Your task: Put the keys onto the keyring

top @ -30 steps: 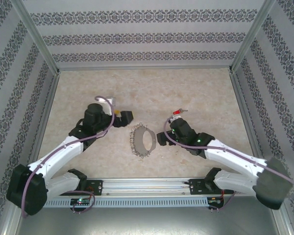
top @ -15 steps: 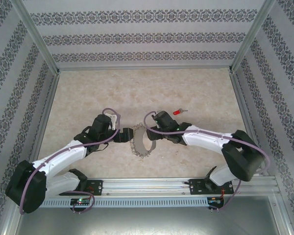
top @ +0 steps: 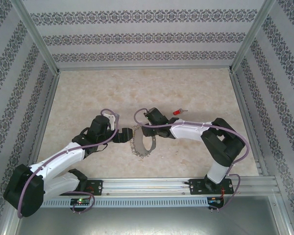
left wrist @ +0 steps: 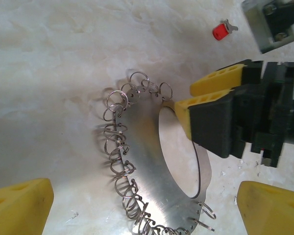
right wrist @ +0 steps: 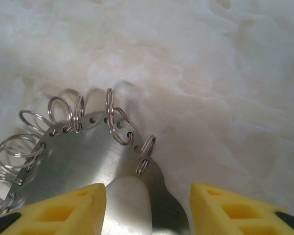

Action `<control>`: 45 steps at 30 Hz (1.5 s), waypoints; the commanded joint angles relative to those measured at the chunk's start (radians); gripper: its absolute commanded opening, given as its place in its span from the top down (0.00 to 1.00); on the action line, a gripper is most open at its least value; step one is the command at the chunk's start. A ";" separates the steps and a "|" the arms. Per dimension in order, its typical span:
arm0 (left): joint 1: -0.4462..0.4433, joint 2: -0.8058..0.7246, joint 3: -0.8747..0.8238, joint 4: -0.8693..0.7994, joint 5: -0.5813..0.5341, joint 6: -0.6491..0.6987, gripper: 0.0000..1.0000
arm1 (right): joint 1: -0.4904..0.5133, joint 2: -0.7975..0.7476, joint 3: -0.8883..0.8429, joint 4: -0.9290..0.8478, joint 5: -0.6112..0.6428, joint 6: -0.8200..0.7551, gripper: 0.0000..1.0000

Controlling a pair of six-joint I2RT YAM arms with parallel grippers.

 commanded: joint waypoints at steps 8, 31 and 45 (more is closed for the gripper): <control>-0.012 -0.061 -0.016 -0.003 -0.022 0.045 0.03 | 0.002 0.051 0.040 0.008 0.002 0.011 0.67; -0.013 -0.117 -0.054 -0.015 -0.018 0.015 0.02 | -0.019 0.104 0.063 0.045 -0.021 -0.023 0.80; -0.013 -0.104 -0.065 0.011 -0.009 0.014 0.02 | -0.026 0.129 0.087 0.051 -0.019 -0.052 0.84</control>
